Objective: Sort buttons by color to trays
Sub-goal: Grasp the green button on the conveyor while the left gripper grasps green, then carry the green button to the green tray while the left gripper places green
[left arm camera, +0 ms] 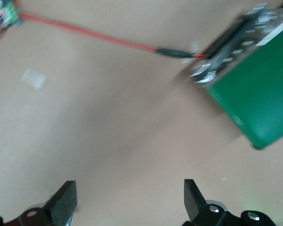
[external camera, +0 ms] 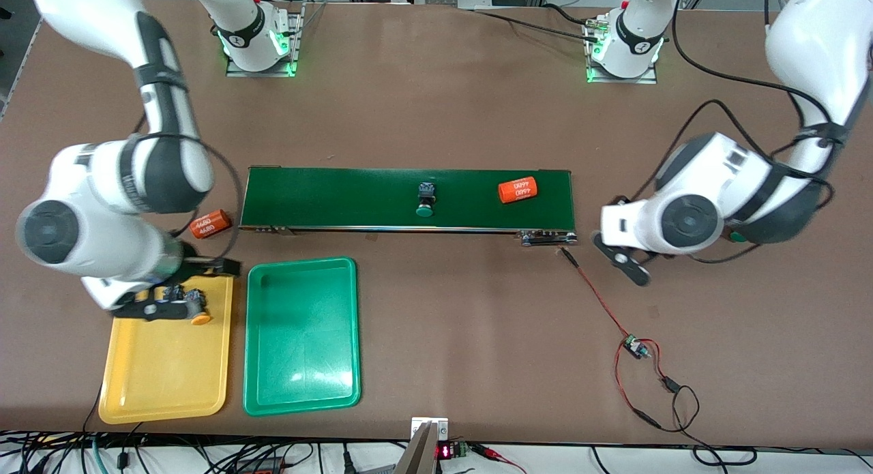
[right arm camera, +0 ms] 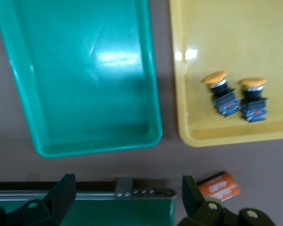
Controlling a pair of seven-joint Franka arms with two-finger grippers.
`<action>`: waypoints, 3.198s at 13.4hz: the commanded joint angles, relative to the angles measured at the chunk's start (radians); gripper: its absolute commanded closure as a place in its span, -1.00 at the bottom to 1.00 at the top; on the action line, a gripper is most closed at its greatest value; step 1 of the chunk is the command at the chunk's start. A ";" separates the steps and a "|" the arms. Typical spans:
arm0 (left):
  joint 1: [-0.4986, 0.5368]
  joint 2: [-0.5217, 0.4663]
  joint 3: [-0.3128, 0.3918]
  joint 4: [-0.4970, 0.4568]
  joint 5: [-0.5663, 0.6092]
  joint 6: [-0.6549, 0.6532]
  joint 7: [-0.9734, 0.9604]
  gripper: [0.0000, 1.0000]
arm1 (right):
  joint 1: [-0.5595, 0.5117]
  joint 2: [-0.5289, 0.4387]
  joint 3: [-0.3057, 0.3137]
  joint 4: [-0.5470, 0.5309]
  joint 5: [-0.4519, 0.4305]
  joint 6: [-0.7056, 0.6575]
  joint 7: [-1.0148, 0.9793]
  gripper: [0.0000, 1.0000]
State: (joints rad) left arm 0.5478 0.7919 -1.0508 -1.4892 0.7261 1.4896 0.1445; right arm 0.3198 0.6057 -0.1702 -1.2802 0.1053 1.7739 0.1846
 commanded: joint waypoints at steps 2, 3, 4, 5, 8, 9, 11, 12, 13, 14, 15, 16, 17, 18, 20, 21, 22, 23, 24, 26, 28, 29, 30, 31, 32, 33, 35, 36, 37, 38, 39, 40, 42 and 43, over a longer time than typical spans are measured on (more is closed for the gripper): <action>-0.023 0.004 0.133 0.092 0.038 -0.014 -0.010 -1.00 | 0.119 -0.030 -0.003 -0.036 -0.006 -0.059 0.209 -1.00; -0.022 0.000 0.161 0.092 0.044 -0.015 -0.006 -1.00 | 0.157 -0.030 -0.003 -0.044 -0.006 -0.062 0.269 -1.00; -0.014 0.001 0.181 0.089 0.045 -0.017 -0.013 -1.00 | 0.198 -0.029 -0.002 -0.054 -0.003 -0.060 0.326 -1.00; 0.001 0.006 0.211 0.083 0.045 -0.011 -0.020 -1.00 | 0.235 -0.026 -0.002 -0.065 0.001 -0.050 0.379 -1.00; 0.037 0.018 0.275 0.055 0.033 0.009 -0.089 -1.00 | 0.330 -0.012 -0.002 -0.077 0.001 -0.047 0.426 -1.00; 0.058 0.018 0.276 0.038 0.041 0.023 -0.111 -1.00 | 0.358 -0.009 -0.002 -0.099 0.001 -0.031 0.427 -1.00; 0.131 0.018 0.285 -0.012 0.050 0.145 -0.088 -1.00 | 0.399 -0.009 -0.002 -0.135 0.008 0.015 0.431 -1.00; 0.168 0.018 0.291 -0.060 0.077 0.215 -0.080 -1.00 | 0.415 -0.009 -0.002 -0.142 0.013 0.027 0.443 -1.00; 0.204 0.015 0.293 -0.100 0.114 0.250 -0.080 -1.00 | 0.432 -0.003 -0.002 -0.143 0.013 0.035 0.478 -1.00; 0.259 0.007 0.292 -0.147 0.139 0.253 -0.071 -1.00 | 0.468 0.014 -0.002 -0.146 0.013 0.064 0.533 -1.00; 0.289 0.004 0.292 -0.175 0.142 0.258 -0.048 -1.00 | 0.481 0.029 -0.002 -0.146 0.013 0.079 0.541 -1.00; 0.317 0.006 0.292 -0.196 0.148 0.265 -0.024 -1.00 | 0.481 0.043 -0.002 -0.146 0.013 0.088 0.541 -1.00; 0.346 0.004 0.290 -0.226 0.150 0.276 -0.005 -1.00 | 0.482 0.055 -0.002 -0.146 0.013 0.102 0.541 -1.00; 0.378 0.003 0.282 -0.252 0.151 0.294 0.004 -1.00 | 0.487 0.065 0.000 -0.148 0.013 0.111 0.541 -1.00; 0.418 0.007 0.282 -0.284 0.197 0.362 0.035 -1.00 | 0.499 0.075 -0.002 -0.155 0.013 0.116 0.543 -1.00; 0.444 0.006 0.282 -0.311 0.197 0.380 0.041 -1.00 | 0.495 0.077 -0.002 -0.166 0.013 0.118 0.541 -1.00; 0.461 0.004 0.281 -0.333 0.197 0.386 0.043 -0.94 | 0.492 0.075 0.000 -0.175 0.013 0.121 0.541 -0.98; 0.466 0.003 0.276 -0.345 0.197 0.380 0.044 -0.78 | 0.489 0.077 0.000 -0.189 0.014 0.125 0.541 -0.81; 0.468 0.003 0.276 -0.356 0.196 0.377 0.059 -0.54 | 0.482 0.077 0.000 -0.198 0.016 0.128 0.536 -0.58; 0.482 0.001 0.273 -0.361 0.194 0.374 0.064 -0.03 | 0.489 0.077 0.000 -0.209 0.022 0.127 0.538 -0.30; 0.485 -0.003 0.236 -0.352 0.191 0.333 0.060 0.45 | 0.496 0.077 0.000 -0.212 0.022 0.127 0.538 0.11; 0.485 -0.003 0.209 -0.346 0.191 0.299 0.049 0.68 | 0.498 0.077 0.000 -0.209 0.021 0.128 0.538 0.29; 0.486 -0.005 0.175 -0.342 0.190 0.267 0.046 0.74 | 0.499 0.075 0.000 -0.203 0.024 0.130 0.542 0.51; 0.491 -0.005 0.149 -0.321 0.182 0.232 0.044 0.80 | 0.501 0.072 -0.002 -0.202 0.043 0.127 0.565 0.86; 0.489 -0.005 0.125 -0.309 0.180 0.209 0.044 0.81 | 0.498 0.071 -0.002 -0.202 0.048 0.125 0.575 0.98; 0.488 -0.005 0.088 -0.286 0.180 0.192 0.044 0.81 | 0.498 0.062 -0.003 -0.197 0.050 0.118 0.573 1.00; 0.477 -0.003 0.019 -0.254 0.180 0.153 0.056 0.81 | 0.492 0.030 -0.005 -0.188 0.050 0.113 0.596 1.00; 0.477 -0.002 -0.021 -0.252 0.176 0.137 0.063 0.81 | 0.489 0.014 -0.006 -0.177 0.051 0.111 0.599 1.00; 0.471 0.000 -0.073 -0.256 0.174 0.105 0.063 0.81 | 0.482 0.003 -0.011 -0.172 0.051 0.105 0.605 1.00; 0.433 0.003 -0.110 -0.253 0.167 0.054 0.061 0.81 | 0.475 -0.006 -0.015 -0.165 0.048 0.098 0.605 1.00; 0.393 0.001 -0.133 -0.250 0.124 0.011 0.063 0.81 | 0.458 -0.009 -0.025 -0.162 0.048 0.096 0.607 1.00; 0.318 0.001 -0.171 -0.250 0.078 -0.036 0.064 0.80 | 0.429 -0.009 -0.043 -0.131 0.047 0.096 0.599 1.00; 0.200 0.004 -0.175 -0.249 0.038 -0.055 0.053 0.80 | 0.362 -0.009 -0.055 -0.119 0.044 0.104 0.590 1.00; 0.148 0.007 -0.170 -0.249 0.009 -0.040 0.040 0.80 | 0.328 -0.007 -0.055 -0.091 0.042 0.104 0.584 1.00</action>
State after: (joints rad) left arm 0.7836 0.8044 -1.2319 -1.7522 0.7793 1.4665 0.1803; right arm 0.7122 0.5998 -0.2331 -1.4108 0.1416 1.8882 0.7779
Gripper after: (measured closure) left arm 0.665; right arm 0.674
